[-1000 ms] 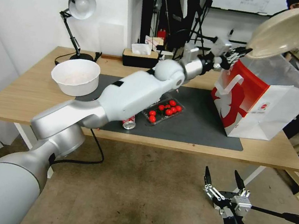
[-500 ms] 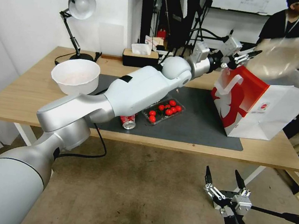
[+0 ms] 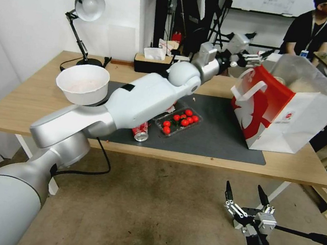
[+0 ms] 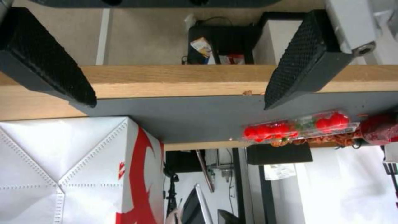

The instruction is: Pick up the trash from the table and place it into the takeout bag.

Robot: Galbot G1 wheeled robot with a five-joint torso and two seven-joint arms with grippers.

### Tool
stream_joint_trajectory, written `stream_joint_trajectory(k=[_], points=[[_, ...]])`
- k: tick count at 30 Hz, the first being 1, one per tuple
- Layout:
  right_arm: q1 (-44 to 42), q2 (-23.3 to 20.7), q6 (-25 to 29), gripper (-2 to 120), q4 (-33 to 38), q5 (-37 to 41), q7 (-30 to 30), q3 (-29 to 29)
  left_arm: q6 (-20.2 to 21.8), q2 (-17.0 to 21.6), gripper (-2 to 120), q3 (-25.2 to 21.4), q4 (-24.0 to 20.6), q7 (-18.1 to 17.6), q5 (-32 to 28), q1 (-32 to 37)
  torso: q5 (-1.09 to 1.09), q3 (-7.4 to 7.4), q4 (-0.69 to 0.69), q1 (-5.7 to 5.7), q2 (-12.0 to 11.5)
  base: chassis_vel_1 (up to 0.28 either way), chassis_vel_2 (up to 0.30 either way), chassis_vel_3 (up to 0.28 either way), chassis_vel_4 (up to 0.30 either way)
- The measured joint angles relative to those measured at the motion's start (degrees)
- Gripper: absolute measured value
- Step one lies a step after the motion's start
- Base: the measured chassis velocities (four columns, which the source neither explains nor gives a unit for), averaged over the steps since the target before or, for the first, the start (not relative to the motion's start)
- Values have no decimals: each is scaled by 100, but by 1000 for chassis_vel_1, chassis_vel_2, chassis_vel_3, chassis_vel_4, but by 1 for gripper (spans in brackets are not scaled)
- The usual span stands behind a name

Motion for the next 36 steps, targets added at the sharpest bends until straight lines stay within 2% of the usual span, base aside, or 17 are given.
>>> stream_joint_trajectory(k=[2,3,5,6,10,11,14,15,16,18,19,20,22,23,27,32,36], points=[[6,-12,0,100,0,6,0,0,8,80,99,-25,-72,-120,-25,54,0,0,1,0,0,0,0,0,0],[19,-36,-4,100,0,19,-1,0,34,180,99,-59,-194,-346,-56,141,-1,0,1,0,0,0,0,0,0],[46,-71,-22,100,2,68,-1,0,542,415,100,-148,-628,-1343,-12,349,-1,0,0,0,0,0,0,0,0],[46,-71,-22,100,2,68,-1,0,542,415,100,-148,-628,-1343,-12,349,-1,0,0,0,0,0,0,0,0],[68,-107,-54,100,24,104,-3,2,1513,763,100,-236,-1414,-3382,-176,646,-1,0,1,0,0,0,0,0,0],[68,-107,-54,100,24,104,-3,2,1513,763,100,-236,-1414,-3382,-176,646,-1,0,1,0,0,0,0,0,0],[83,-146,-72,100,31,120,-3,-3,2129,953,100,-238,-2038,-4542,-430,806,-1,0,0,0,0,0,0,0,0],[83,-146,-72,100,31,120,-3,-3,2129,953,100,-238,-2038,-4542,-430,806,-1,0,0,0,0,0,0,0,0],[86,-172,-75,100,42,133,-3,-6,2341,1062,100,-247,-2370,-5187,-602,883,0,-1,-1,0,0,0,0,0,0],[86,-190,-74,100,44,144,-4,-16,2507,1211,100,-267,-2698,-5860,-703,964,-1,-1,0,0,0,0,0,0,0],[86,-190,-74,100,44,144,-4,-16,2507,1211,100,-267,-2698,-5860,-703,964,-1,-1,0,0,0,0,0,0,0],[84,-190,-68,100,44,144,-5,-33,2562,1339,100,-269,-2895,-6141,-698,1050,0,0,0,0,0,0,0,0,0],[87,-189,-62,100,46,142,-8,-62,2569,1559,100,-309,-3178,-6311,-673,1262,0,-1,-1,0,0,0,0,0,0],[87,-189,-62,100,46,142,-8,-62,2569,1559,100,-309,-3178,-6311,-673,1262,0,-1,-1,0,0,0,0,0,0],[104,-217,-60,100,47,139,-10,-84,2510,2067,100,-523,-3631,-6295,-536,1854,-1,0,0,0,0,0,0,0,0],[110,-240,-59,100,42,123,-12,-111,2506,2381,100,-716,-3898,-6242,-392,2268,-1,0,0,0,0,0,0,0,0],[124,-244,-67,100,42,90,-13,-143,2482,2661,100,-1083,-4177,-6125,-250,2823,-1,0,-1,0,0,0,0,0,0]])
